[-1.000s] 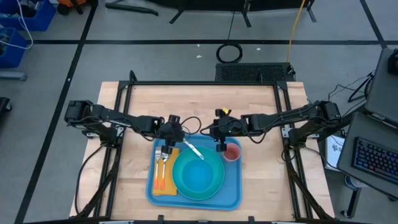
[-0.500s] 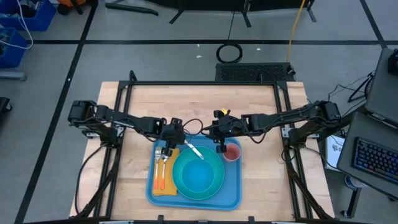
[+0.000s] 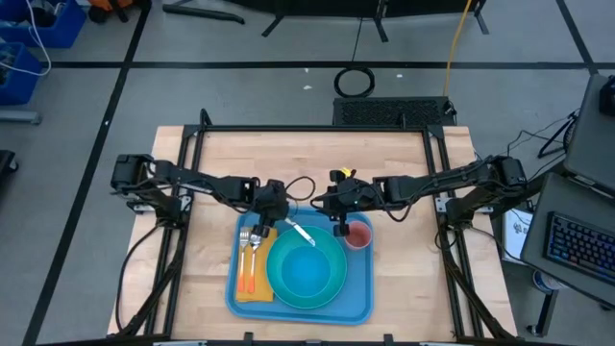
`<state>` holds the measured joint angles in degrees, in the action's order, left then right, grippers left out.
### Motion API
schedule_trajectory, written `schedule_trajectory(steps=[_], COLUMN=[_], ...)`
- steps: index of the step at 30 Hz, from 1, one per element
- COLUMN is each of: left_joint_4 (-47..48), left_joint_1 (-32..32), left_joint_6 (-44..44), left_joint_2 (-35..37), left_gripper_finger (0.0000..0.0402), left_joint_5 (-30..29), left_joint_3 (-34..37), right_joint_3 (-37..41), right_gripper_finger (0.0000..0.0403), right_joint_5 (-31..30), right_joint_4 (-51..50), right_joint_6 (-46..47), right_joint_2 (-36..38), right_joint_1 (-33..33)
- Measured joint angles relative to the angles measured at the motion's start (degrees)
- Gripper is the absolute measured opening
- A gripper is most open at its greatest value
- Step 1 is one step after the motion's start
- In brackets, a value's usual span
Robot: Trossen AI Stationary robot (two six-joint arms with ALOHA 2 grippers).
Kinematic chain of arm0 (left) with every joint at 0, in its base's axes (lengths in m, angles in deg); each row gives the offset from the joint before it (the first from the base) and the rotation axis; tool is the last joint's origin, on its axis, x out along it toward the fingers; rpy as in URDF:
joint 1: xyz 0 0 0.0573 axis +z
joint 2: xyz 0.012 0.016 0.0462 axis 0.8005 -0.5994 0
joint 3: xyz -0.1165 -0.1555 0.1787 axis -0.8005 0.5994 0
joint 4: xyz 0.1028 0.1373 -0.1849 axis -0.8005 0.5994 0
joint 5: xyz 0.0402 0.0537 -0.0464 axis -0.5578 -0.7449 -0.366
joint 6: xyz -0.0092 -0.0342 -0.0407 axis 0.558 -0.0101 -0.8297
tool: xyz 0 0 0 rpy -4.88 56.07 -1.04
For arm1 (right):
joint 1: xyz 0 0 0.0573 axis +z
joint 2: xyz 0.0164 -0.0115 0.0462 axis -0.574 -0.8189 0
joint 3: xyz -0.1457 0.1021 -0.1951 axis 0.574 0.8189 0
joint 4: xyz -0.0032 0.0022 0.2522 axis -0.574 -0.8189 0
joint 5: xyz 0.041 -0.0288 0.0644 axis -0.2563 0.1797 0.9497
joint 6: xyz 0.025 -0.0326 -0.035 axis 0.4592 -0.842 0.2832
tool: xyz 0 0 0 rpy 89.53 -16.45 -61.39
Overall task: Set up tray
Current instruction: Put the yellow knife on the yellow napkin to the right of the orange spoon
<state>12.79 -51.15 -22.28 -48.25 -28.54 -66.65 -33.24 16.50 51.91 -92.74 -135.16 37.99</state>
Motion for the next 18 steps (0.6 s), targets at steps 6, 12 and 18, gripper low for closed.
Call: schedule_trajectory(steps=[6, 12, 18], left_joint_4=[-0.8, -0.7, 1.0], left_joint_1=[0.1, 0.1, 0.1], left_joint_6=[0.4, -1.0, -2.0], left_joint_2=[-3.2, -3.5, -3.2], left_gripper_finger=[0.0184, 0.0181, 0.0091], left_joint_5=[0.8, 0.5, 1.0], left_joint_3=[0.0, -0.3, -2.0], right_joint_3=[0.0, 0.0, 0.0], right_gripper_finger=[0.0125, 0.0125, 0.0125], right_joint_5=[0.0, 0.0, -0.1], right_joint_4=[0.3, 0.6, 0.9], right_joint_6=[0.0, -0.3, -0.3], right_joint_2=[0.0, 0.0, 0.0], right_joint_1=[0.0, 0.0, 0.0])
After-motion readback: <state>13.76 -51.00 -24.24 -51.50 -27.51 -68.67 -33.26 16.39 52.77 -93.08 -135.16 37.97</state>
